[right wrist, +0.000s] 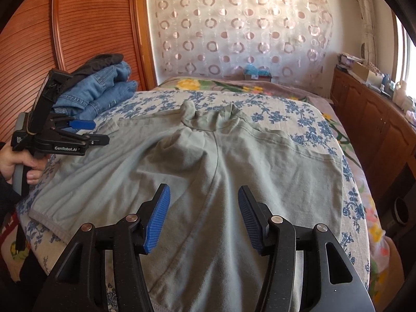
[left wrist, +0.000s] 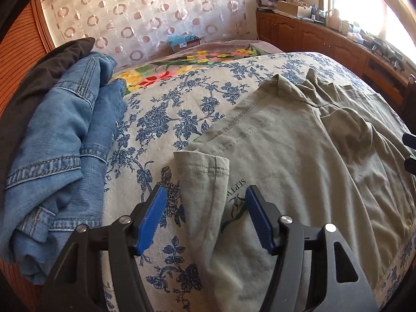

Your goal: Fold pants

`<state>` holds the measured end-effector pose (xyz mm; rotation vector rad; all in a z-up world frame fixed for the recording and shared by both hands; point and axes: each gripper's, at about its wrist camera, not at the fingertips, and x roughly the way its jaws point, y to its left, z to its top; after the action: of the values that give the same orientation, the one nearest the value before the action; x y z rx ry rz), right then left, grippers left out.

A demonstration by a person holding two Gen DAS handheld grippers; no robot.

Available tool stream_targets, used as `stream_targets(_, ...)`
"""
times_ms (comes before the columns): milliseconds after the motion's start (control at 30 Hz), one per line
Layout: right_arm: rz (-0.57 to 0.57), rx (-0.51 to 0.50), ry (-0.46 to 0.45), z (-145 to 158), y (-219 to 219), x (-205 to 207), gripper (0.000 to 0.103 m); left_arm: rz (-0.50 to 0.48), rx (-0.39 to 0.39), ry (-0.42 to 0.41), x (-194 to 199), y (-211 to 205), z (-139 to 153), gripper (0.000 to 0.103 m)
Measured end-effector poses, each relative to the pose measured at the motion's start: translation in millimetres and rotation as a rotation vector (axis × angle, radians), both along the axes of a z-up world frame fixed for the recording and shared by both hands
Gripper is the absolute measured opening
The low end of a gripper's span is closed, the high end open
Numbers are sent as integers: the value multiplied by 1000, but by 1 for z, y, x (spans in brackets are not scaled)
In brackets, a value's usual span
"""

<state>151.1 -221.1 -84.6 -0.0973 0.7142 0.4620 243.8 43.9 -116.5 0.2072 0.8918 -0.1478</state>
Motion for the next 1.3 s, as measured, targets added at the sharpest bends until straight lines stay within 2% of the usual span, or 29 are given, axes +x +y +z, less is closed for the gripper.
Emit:
stream_targets(100, 0, 6, 3, 0, 0, 0, 55, -7, -16, 2, 4, 1, 1, 51)
stream_targets(133, -2, 9, 8, 0, 0, 1, 55, -6, -16, -2, 5, 2, 1, 42)
stream_targets(200, -5, 16, 12, -1, -2, 1, 55, -11, -35, 6, 8, 4, 0, 35)
stream_targets(267, -7, 22, 14, -1, -3, 1, 55, -2, -39, 9, 9, 6, 1, 15)
stream_targets(300, -9, 23, 15, -2, -4, 2, 55, 9, -29, 8, 10, 8, 1, 13)
stream_targets(333, -10, 23, 16, -2, -5, 2, 55, 18, -24, 5, 11, 10, 1, 5)
stream_targets(433, -9, 23, 15, -2, -5, 3, 55, 45, -29, 3, 10, 18, 3, 4)
stream_targets(533, -9, 21, 14, -3, -6, 2, 55, 83, 3, -24, 7, 24, 7, 4)
stream_targets(733, -11, 13, 16, -3, -6, 2, 55, 131, -5, -57, 3, 36, 18, 19)
stream_targets(800, -12, 14, 15, -4, -7, 2, 55, 112, -42, -63, -2, 36, 22, 23)
stream_targets(867, -12, 13, 15, -4, -6, 2, 55, 88, -82, -67, -9, 34, 26, 40)
stream_targets(1000, -19, 8, 14, -4, -7, 2, 55, 28, -126, -74, -25, 21, 30, 44)
stream_targets(1067, -24, 7, 14, -5, -9, 1, 55, -6, -146, -81, -35, 12, 31, 60)
stream_targets(1100, -25, 6, 15, -5, -9, 2, 55, -19, -154, -86, -39, 9, 31, 64)
stream_targets(1200, -27, 4, 12, -6, -10, 2, 55, -47, -180, -92, -54, 3, 34, 68)
stream_targets(1300, -30, -1, 10, -5, -10, 1, 55, -58, -164, -102, -68, -4, 36, 75)
